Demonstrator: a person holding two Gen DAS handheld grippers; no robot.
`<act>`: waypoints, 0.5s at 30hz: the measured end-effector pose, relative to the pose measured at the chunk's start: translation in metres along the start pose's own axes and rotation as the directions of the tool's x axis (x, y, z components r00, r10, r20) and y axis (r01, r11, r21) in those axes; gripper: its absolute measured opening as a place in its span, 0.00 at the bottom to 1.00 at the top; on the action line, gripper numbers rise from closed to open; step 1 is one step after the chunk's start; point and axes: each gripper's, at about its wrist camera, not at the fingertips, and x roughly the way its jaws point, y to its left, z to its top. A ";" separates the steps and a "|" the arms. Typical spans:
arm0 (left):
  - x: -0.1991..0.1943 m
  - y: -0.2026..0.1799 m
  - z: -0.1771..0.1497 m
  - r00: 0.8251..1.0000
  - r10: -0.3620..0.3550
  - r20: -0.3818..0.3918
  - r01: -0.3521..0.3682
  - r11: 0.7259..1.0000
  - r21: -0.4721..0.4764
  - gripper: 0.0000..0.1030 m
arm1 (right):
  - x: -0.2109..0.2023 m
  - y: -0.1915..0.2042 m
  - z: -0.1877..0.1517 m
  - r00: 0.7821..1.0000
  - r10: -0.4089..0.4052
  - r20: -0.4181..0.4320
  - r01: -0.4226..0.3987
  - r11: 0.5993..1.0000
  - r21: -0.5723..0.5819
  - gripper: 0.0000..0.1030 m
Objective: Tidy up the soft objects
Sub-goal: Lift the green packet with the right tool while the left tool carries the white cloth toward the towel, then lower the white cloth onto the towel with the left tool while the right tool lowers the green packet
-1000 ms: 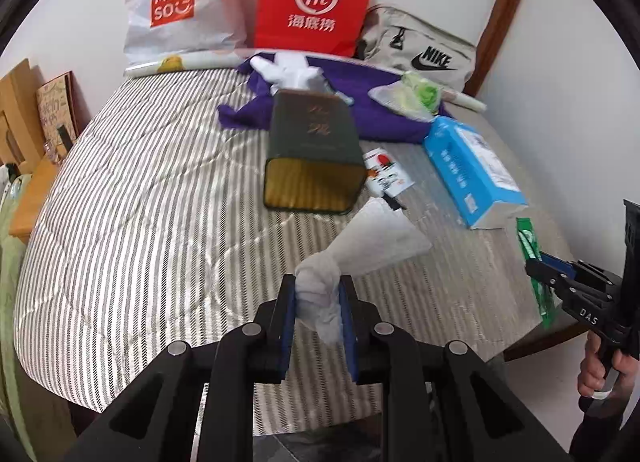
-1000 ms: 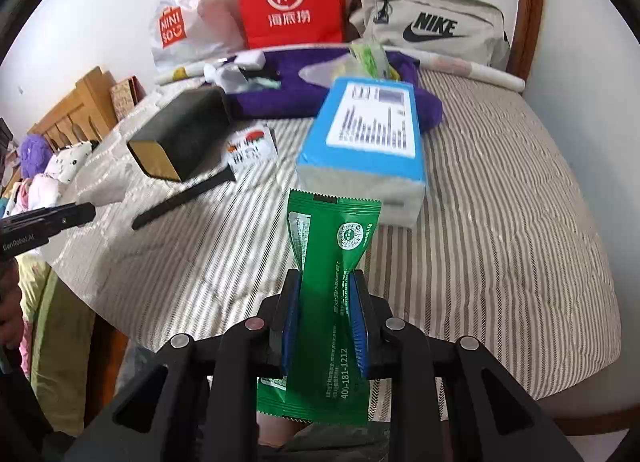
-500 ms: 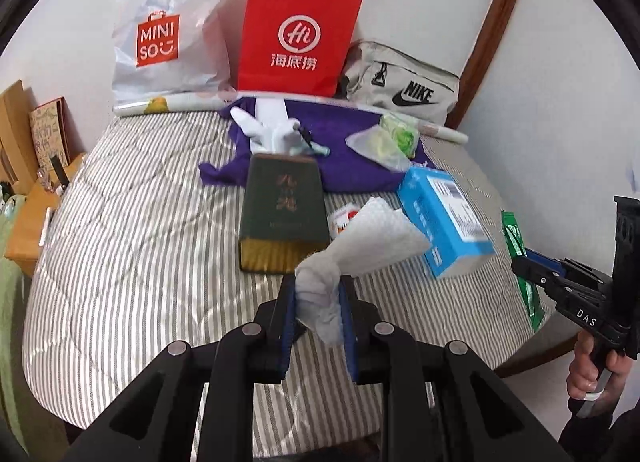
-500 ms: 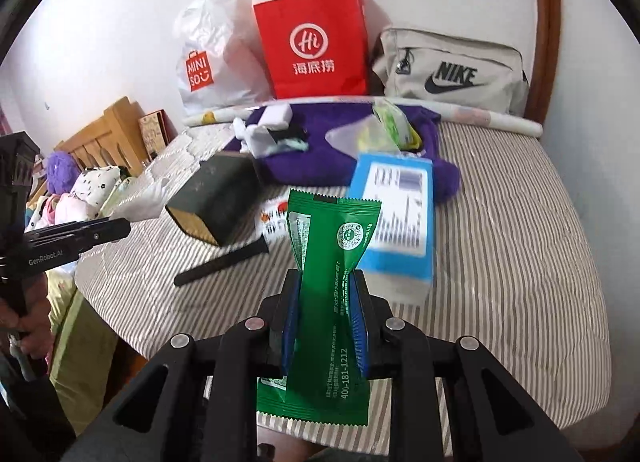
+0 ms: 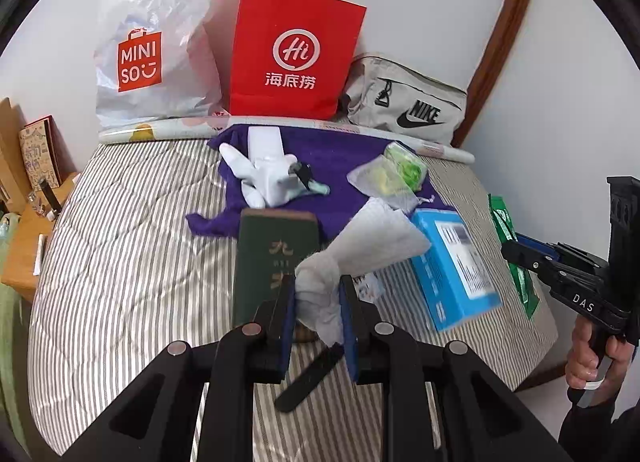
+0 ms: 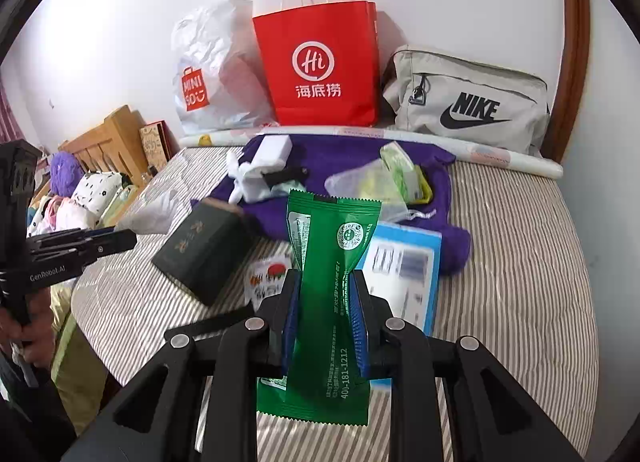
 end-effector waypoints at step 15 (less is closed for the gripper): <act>0.050 -0.002 0.067 0.999 -0.014 -0.031 0.015 1.000 0.019 0.19 | 0.039 -0.022 0.069 1.000 -0.002 0.025 0.001 1.000 0.017 0.23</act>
